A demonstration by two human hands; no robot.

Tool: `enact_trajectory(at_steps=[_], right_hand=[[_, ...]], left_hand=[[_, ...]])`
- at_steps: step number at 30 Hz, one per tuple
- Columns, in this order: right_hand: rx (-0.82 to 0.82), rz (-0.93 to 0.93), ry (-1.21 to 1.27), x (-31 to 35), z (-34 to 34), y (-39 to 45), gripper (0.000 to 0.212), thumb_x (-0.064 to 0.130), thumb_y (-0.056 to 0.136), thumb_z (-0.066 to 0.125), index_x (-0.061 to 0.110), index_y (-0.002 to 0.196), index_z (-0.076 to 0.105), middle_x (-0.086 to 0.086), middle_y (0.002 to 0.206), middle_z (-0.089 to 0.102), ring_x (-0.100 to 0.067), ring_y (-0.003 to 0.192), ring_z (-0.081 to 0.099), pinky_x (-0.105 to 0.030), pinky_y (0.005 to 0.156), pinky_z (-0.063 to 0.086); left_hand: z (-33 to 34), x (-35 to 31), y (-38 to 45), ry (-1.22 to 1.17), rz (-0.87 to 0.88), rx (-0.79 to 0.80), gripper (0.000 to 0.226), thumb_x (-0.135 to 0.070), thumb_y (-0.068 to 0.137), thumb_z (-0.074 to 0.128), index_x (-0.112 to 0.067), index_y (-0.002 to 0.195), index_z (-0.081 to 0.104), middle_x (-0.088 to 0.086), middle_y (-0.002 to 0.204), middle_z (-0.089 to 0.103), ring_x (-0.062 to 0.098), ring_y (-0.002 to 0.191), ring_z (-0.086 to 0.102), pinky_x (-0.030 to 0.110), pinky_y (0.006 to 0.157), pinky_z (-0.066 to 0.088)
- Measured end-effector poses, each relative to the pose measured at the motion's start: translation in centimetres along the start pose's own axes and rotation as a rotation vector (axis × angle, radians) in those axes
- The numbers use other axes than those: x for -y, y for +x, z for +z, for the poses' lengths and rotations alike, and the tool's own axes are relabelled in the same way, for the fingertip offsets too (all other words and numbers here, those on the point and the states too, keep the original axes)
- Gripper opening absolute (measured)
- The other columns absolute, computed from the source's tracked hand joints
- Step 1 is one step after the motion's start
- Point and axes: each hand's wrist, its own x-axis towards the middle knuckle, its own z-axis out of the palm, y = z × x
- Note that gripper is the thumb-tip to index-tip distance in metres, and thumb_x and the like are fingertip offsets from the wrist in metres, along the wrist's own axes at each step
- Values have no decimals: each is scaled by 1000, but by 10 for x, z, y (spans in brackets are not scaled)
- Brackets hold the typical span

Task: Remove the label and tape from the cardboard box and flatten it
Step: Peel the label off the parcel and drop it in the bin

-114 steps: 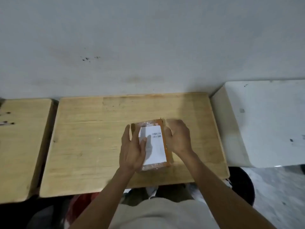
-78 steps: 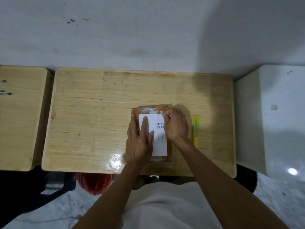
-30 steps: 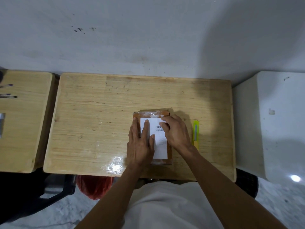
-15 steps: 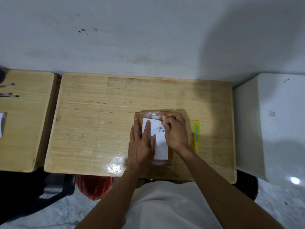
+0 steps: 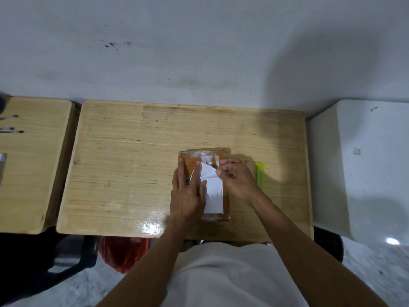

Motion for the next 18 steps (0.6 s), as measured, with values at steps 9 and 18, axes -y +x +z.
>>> enact_trajectory(at_steps=[9,18], right_hand=[[-229,-424,-477,4,11,-9,29,0,85,67,12,111,71,-8,97,72,-30,92,60,-36,74,53],[-214,-403,-570,3,12,-14,14,9,85,73,4,98,74,-10,105,67,-30,104,60,-41,72,58]], left_hand=[[-4,-1,-1,-44,29,-21,57,-30,102,50,-22,155,32,15,167,3,42,149,17,57,110,38],[-7,8,-6,-8,60,28,69,-41,102,44,-16,159,16,16,167,-1,31,154,1,53,121,21]])
